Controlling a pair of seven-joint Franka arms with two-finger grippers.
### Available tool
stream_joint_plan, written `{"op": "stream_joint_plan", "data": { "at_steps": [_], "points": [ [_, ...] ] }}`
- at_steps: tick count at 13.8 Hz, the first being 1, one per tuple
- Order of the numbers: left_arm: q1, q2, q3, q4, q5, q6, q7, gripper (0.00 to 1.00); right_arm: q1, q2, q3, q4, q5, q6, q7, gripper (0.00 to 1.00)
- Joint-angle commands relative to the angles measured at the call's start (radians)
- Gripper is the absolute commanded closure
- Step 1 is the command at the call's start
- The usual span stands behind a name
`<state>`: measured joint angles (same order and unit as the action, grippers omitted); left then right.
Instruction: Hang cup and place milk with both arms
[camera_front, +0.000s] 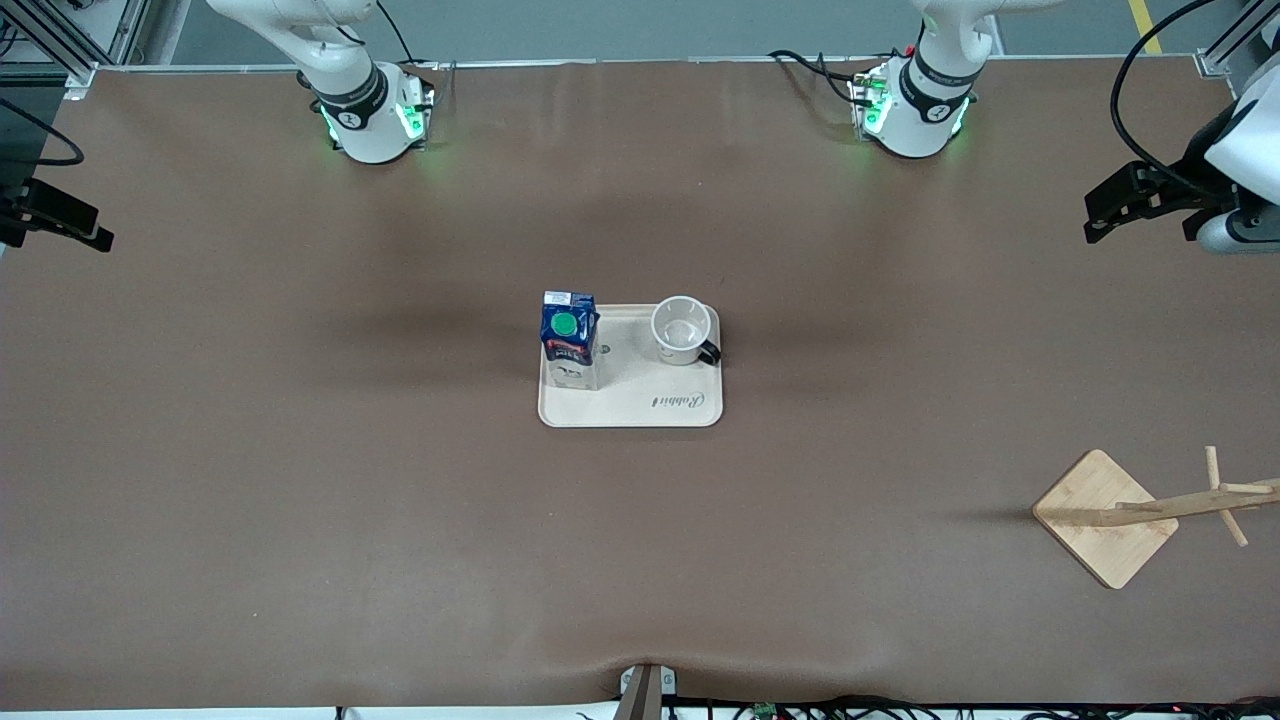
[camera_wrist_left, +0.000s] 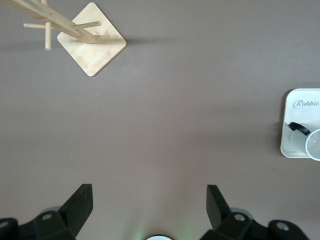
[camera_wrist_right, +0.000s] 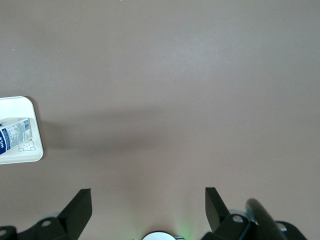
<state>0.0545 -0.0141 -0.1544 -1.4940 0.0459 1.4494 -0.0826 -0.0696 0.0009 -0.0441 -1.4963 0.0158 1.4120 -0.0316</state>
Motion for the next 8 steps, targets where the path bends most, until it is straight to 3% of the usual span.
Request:
{"op": "stream_joint_plan", "data": {
  "at_steps": [1,8],
  "points": [
    [0.002,-0.007,-0.005,0.014,0.023,-0.009,-0.005,0.00,-0.001,-0.007,0.001,0.004,-0.017,-0.008,-0.005,0.00],
    [-0.005,0.006,-0.019,0.028,0.052,-0.011,-0.008,0.00,-0.004,-0.004,0.000,0.004,-0.017,-0.007,-0.008,0.00]
  ]
}}
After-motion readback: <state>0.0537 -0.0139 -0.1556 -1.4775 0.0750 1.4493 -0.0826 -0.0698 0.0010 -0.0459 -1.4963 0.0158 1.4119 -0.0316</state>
